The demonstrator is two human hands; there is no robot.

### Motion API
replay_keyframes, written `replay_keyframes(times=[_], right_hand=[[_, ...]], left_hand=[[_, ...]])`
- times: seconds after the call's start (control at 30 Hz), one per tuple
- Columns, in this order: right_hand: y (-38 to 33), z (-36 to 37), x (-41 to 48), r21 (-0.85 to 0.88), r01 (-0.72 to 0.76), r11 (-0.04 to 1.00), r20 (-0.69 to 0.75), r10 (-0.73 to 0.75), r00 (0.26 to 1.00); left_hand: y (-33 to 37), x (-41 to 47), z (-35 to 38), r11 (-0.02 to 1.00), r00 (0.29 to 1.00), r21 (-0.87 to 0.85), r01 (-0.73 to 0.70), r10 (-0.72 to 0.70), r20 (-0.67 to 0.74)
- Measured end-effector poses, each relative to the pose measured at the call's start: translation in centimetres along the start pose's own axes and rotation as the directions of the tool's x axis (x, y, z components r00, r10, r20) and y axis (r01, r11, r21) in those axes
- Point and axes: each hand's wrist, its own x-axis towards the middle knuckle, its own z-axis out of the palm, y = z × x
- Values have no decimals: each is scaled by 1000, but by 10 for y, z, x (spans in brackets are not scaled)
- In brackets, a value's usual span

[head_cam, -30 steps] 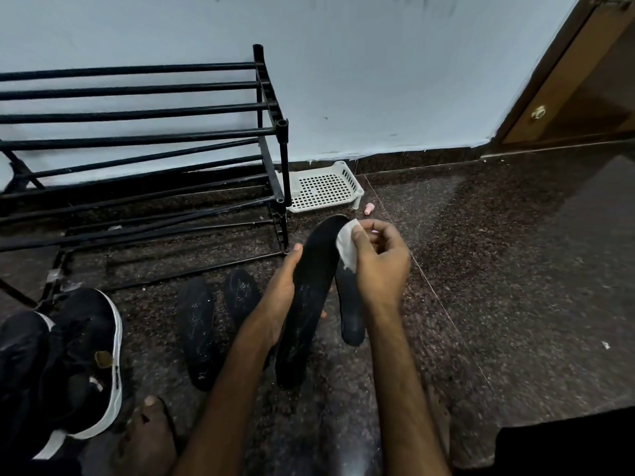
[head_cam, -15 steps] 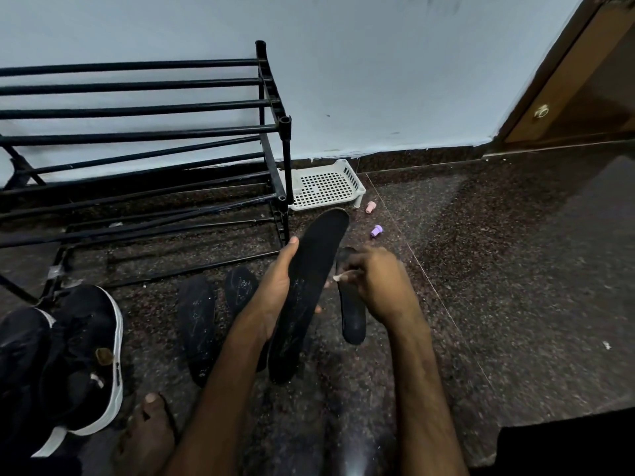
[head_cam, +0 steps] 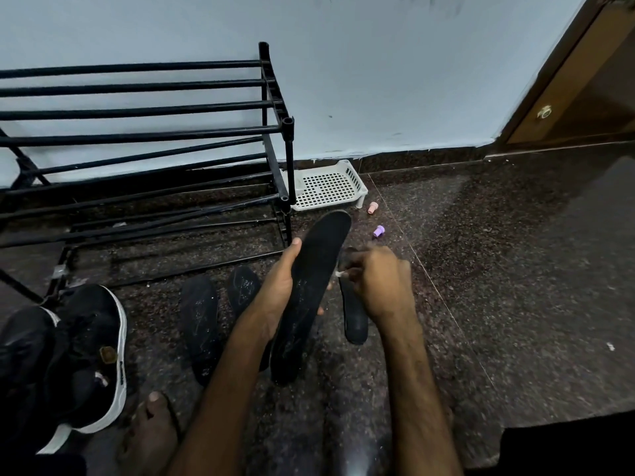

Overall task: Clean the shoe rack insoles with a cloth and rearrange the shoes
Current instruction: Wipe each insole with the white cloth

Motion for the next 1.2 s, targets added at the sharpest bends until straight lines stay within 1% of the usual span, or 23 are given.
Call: replay_keyframes(times=[0.03,0.1,0.17,0.2,0.3,0.4,0.47,0.53,0.6,0.63,0.67,0.73,0.77,0.83,0.9,0.93,0.97,1.0,1.03,1.07,1.1,1.13,1.2], right_hand=[[2,-3,-1,17,-30,999,-38,31,999],[-2,-11,2,39,-20,999,-212,28,977],[-12,-16,9,52,69,996,-369,-45,928],[-17,-15,12,53,112,992,-387,-83,918],[-17,2,13,74,201,977,-262,-175,949],[4,16,-1,114,172,979,-127,-157,979],[25,23,-6,121,99,988,-34,-96,995],[37,26,-9,244,-87,966,32,81,996],[39,27,-11,419,-258,871,31,270,962],[37,27,-11,523,-315,792,42,345,938],[35,27,-12,640,-356,681,77,404,911],[29,27,-12,828,-393,400,195,452,871],[26,27,-11,861,-400,313,235,452,861],[19,24,-10,874,-408,265,266,442,857],[8,20,-10,883,-368,291,220,435,873],[4,17,-10,877,-313,365,137,434,891],[-1,13,-10,847,-232,478,25,401,916],[-3,9,-9,789,-140,599,-76,322,944],[-3,7,-9,714,-50,698,-129,201,971],[-4,5,-8,633,15,774,-122,81,989],[-2,6,-8,558,41,829,-74,0,997],[1,6,-9,505,36,862,-14,-33,999],[8,6,-11,428,-29,904,87,-10,996]], left_hand=[[0,0,-1,1000,1000,-20,7,-7,6],[0,0,-1,1000,1000,-19,20,-20,-3],[0,0,1,1000,1000,9,18,-17,-17],[0,0,2,1000,1000,7,21,-21,-12],[1,0,4,998,999,-44,39,-39,1],[2,1,1,999,999,-32,43,-44,-31],[4,-3,-1,994,999,-100,45,-47,-13],[5,-5,-3,980,998,-192,48,-40,41],[5,-5,-3,965,996,-256,61,-43,74],[5,-4,-4,955,996,-288,68,-48,77],[4,-3,-4,946,996,-314,76,-55,75],[2,-1,-4,938,996,-337,85,-67,65],[2,-1,-5,937,996,-338,88,-72,61],[0,-1,-3,939,995,-331,96,-84,49],[0,-1,-2,943,995,-317,102,-97,33],[-1,0,-1,946,995,-307,103,-99,27],[-1,0,-1,950,995,-295,99,-98,20],[-1,-1,0,953,995,-287,94,-94,14],[-1,0,0,955,996,-281,91,-91,11],[-1,1,-1,957,996,-276,89,-90,10],[0,2,-1,960,996,-264,88,-91,4],[0,3,-1,965,995,-245,93,-98,-7],[-1,3,-2,968,992,-219,119,-127,-24]])
